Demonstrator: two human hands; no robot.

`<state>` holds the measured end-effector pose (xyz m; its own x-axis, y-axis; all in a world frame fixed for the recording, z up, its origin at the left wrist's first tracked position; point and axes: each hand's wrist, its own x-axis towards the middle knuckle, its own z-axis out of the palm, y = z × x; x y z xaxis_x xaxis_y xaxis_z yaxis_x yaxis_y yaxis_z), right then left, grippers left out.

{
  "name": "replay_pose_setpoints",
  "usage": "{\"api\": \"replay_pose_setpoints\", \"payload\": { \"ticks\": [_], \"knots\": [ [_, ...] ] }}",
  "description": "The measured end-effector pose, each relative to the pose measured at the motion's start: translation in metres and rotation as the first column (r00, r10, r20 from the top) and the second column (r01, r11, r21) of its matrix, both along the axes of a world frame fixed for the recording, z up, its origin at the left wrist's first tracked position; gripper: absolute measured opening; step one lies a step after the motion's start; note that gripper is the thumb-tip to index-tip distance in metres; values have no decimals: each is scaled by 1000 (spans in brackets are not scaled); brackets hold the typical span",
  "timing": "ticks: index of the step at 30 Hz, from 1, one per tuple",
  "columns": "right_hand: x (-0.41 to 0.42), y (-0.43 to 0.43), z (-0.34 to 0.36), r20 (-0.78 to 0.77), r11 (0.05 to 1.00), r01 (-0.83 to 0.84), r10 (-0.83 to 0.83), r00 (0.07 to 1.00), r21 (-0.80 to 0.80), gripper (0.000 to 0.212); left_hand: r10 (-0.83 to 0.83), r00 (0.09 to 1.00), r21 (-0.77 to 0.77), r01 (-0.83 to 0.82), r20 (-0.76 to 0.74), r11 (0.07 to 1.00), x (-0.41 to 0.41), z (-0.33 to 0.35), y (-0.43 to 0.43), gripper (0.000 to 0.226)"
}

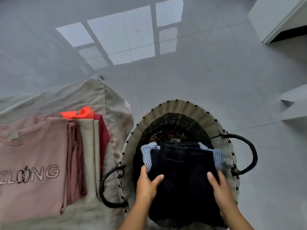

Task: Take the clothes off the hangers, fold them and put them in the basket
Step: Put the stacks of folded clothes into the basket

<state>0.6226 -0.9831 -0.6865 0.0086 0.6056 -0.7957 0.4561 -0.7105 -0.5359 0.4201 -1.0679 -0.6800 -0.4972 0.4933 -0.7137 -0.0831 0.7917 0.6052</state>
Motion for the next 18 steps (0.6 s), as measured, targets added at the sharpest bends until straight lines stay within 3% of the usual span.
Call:
{"api": "replay_pose_setpoints", "payload": {
  "ticks": [6,11,14,16,18],
  "knots": [
    [-1,6,-75,33,1000,-15,14,999,17,63,-68,997,-87,65,-33,994,-3,-74,13,57],
    [-15,16,-152,52,997,-13,9,999,76,61,-4,999,-164,-3,-38,986,-16,-156,18,65],
    [-21,10,-188,150,994,14,-31,988,110,59,9,994,-192,-30,-110,981,-15,-187,18,64],
    [-24,4,-191,305,989,-89,49,951,119,60,-38,964,-187,-12,-264,982,-14,-190,15,72],
    [-26,-1,-187,500,903,-354,195,843,244,63,-206,871,-113,173,-446,978,-6,-187,9,74]
  ]
}}
